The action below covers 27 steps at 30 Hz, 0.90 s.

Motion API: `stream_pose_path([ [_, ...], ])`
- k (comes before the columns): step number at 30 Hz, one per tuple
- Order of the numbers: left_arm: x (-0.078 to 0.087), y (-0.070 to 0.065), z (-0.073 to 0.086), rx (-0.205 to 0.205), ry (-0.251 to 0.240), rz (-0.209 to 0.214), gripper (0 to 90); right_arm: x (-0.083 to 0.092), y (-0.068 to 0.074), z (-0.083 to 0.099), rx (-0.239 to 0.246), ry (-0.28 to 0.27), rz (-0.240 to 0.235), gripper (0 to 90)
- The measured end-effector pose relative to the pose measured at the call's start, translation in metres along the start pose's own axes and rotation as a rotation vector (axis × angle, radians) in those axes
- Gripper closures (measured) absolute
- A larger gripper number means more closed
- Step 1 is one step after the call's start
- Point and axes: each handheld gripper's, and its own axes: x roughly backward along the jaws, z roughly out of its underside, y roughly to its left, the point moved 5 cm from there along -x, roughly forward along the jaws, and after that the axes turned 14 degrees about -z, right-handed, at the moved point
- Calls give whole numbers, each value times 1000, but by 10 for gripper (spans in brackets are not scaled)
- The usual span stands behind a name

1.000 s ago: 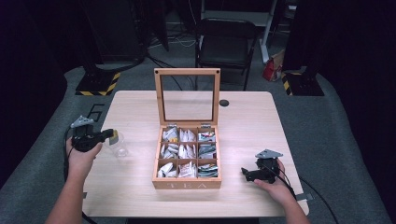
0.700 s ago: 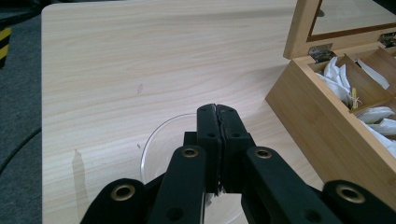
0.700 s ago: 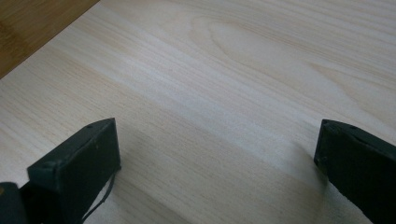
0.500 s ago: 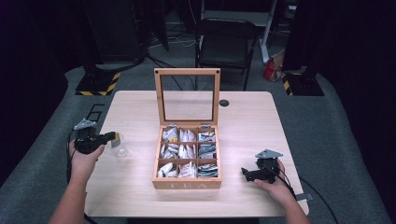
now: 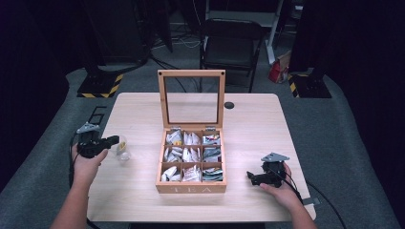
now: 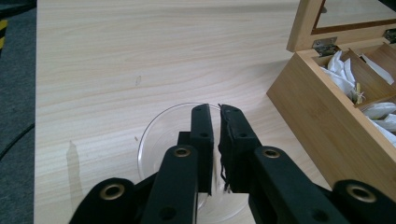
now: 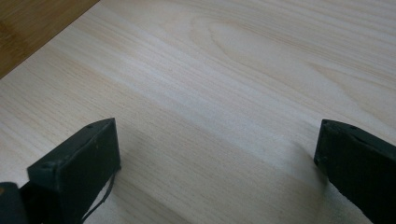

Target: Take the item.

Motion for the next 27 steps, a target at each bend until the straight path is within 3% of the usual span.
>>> stream_pose_path([
  [2,1,1,-1,8,-7,-2,788,0,0,0,0,0,0,0],
  [14,8,2,-5,18,-19,7,735,0,0,0,0,0,0,0],
  [20,13,-8,-10,10,-29,42,639,0,0,0,0,0,0,0],
  [27,24,-21,-19,-13,-48,53,519,0,0,0,0,0,0,0],
])
